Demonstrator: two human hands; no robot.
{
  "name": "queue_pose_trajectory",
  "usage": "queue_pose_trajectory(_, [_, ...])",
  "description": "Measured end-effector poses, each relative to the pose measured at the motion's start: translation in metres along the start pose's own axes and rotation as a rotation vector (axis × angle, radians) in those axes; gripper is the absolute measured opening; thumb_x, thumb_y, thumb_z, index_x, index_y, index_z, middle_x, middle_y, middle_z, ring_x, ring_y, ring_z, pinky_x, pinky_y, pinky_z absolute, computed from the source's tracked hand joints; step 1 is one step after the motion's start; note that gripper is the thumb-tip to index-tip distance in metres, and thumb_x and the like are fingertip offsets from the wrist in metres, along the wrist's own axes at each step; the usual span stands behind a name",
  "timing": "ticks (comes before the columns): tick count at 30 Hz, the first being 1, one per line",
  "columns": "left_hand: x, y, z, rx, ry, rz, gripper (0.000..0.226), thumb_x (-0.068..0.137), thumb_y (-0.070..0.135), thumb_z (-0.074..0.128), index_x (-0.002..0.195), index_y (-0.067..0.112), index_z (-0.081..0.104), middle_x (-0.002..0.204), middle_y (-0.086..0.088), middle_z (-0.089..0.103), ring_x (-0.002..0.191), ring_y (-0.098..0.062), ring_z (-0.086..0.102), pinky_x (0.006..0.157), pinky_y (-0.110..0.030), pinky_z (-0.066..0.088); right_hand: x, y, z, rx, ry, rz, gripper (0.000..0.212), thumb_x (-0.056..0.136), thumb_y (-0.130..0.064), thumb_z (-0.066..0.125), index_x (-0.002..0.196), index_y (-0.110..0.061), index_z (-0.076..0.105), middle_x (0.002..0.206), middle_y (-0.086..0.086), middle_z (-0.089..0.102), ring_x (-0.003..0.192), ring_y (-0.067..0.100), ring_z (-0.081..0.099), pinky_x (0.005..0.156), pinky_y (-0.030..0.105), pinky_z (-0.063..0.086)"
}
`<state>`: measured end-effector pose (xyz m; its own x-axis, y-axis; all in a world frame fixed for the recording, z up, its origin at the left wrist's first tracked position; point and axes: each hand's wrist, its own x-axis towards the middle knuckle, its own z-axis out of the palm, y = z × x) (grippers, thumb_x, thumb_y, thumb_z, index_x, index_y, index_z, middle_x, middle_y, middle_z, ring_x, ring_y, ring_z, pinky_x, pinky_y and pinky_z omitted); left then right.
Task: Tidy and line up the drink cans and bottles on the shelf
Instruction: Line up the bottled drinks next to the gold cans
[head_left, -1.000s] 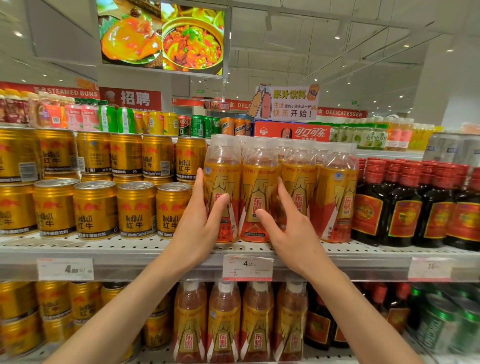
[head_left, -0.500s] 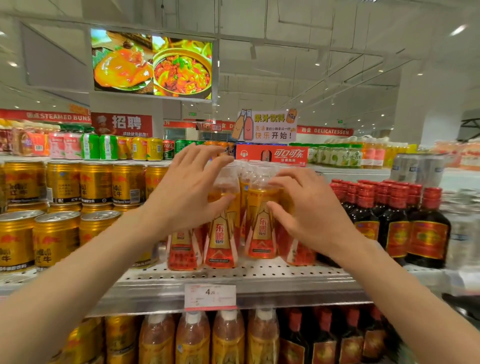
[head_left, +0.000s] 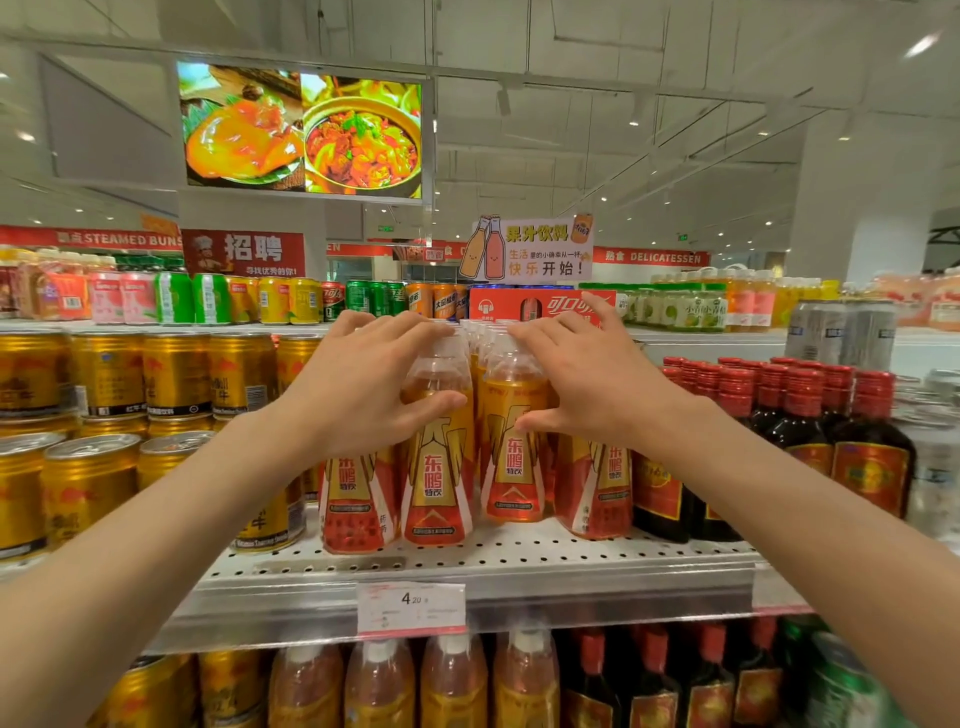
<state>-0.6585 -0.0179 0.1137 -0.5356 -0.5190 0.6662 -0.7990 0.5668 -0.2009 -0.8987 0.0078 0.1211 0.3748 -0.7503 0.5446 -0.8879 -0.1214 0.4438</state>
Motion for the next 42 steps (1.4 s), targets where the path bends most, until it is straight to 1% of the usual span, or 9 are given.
queue_pose_trajectory(6, [-0.001,-0.001,0.002,0.007,0.012,0.003,0.078,0.086,0.076,0.037,0.148,0.028,0.041,0.142,0.006,0.055,0.128,-0.018,0.054,0.115,-0.046,0.029,0.010,-0.006,0.007,-0.107,-0.024,0.031,0.098,0.084,-0.069,0.062,0.157,-0.018,0.021,0.160,0.001,0.040,0.145,0.025,0.039,0.125,0.057,0.004])
queue_pose_trajectory(17, [-0.002,0.002,0.003,0.012,0.019,-0.003,0.079,0.087,0.075,0.033,0.150,0.027,0.038,0.146,0.005,0.052,0.133,-0.019,0.050,0.118,-0.047,0.025,0.011,-0.013,0.015,-0.163,0.052,0.069,0.097,0.083,-0.072,0.059,0.157,-0.018,0.027,0.157,0.000,0.044,0.142,0.027,0.043,0.122,0.062,0.000])
queue_pose_trajectory(21, [-0.005,0.001,0.005,0.048,0.045,-0.005,0.081,0.088,0.075,0.029,0.154,0.029,0.031,0.150,0.005,0.049,0.138,-0.018,0.044,0.119,-0.045,0.019,0.001,-0.010,0.009,0.011,0.106,0.062,0.085,0.090,-0.065,0.054,0.157,-0.020,0.028,0.161,0.002,0.037,0.150,0.024,0.029,0.125,0.055,0.004])
queue_pose_trajectory(26, [-0.017,0.002,0.023,0.076,0.186,-0.039,0.077,0.093,0.072,0.029,0.156,0.027,0.029,0.156,0.002,0.043,0.147,-0.021,0.030,0.123,-0.048,0.008,-0.027,0.001,0.008,0.311,0.212,0.246,0.082,0.097,-0.047,0.057,0.160,-0.013,0.018,0.166,0.009,0.020,0.155,0.025,0.015,0.125,0.038,0.009])
queue_pose_trajectory(28, [-0.023,0.006,0.030,0.063,0.249,-0.081,0.076,0.093,0.070,0.031,0.156,0.027,0.029,0.161,-0.002,0.033,0.152,-0.023,0.021,0.123,-0.054,0.007,-0.036,0.002,0.015,0.367,0.204,0.269,0.082,0.098,-0.043,0.058,0.160,-0.010,0.016,0.166,0.011,0.022,0.154,0.026,0.016,0.126,0.037,0.011])
queue_pose_trajectory(31, [-0.035,0.010,0.044,-0.025,0.326,-0.149,0.076,0.092,0.068,0.042,0.158,0.032,0.025,0.169,-0.006,0.006,0.156,-0.025,0.000,0.123,-0.059,0.004,-0.044,0.001,0.021,0.467,0.259,0.265,0.076,0.097,-0.034,0.061,0.158,-0.009,0.024,0.159,0.008,0.034,0.149,0.023,0.027,0.125,0.035,0.019])
queue_pose_trajectory(35, [-0.051,0.013,0.058,-0.273,0.423,-0.220,0.079,0.089,0.061,0.059,0.157,0.034,0.026,0.168,-0.009,-0.012,0.155,-0.026,-0.012,0.123,-0.050,0.006,-0.045,-0.003,0.020,0.630,0.368,0.301,0.069,0.093,-0.034,0.068,0.151,-0.016,0.037,0.147,0.001,0.042,0.131,0.009,0.041,0.115,0.038,0.038])
queue_pose_trajectory(38, [-0.061,0.018,0.065,-0.387,0.447,-0.268,0.084,0.088,0.054,0.066,0.157,0.036,0.022,0.168,-0.005,-0.013,0.156,-0.021,-0.009,0.122,-0.041,0.008,-0.047,-0.010,0.026,0.740,0.389,0.363,0.079,0.092,-0.037,0.069,0.156,-0.019,0.027,0.155,0.000,0.037,0.139,0.013,0.039,0.114,0.034,0.035])
queue_pose_trajectory(42, [-0.069,0.019,0.072,-0.445,0.461,-0.304,0.090,0.086,0.049,0.068,0.159,0.033,0.017,0.168,-0.002,-0.012,0.156,-0.018,-0.007,0.120,-0.043,0.012,-0.053,-0.013,0.029,0.851,0.293,0.394,0.089,0.094,-0.038,0.068,0.161,-0.032,0.009,0.168,-0.006,0.020,0.152,0.014,0.024,0.121,0.042,0.026])
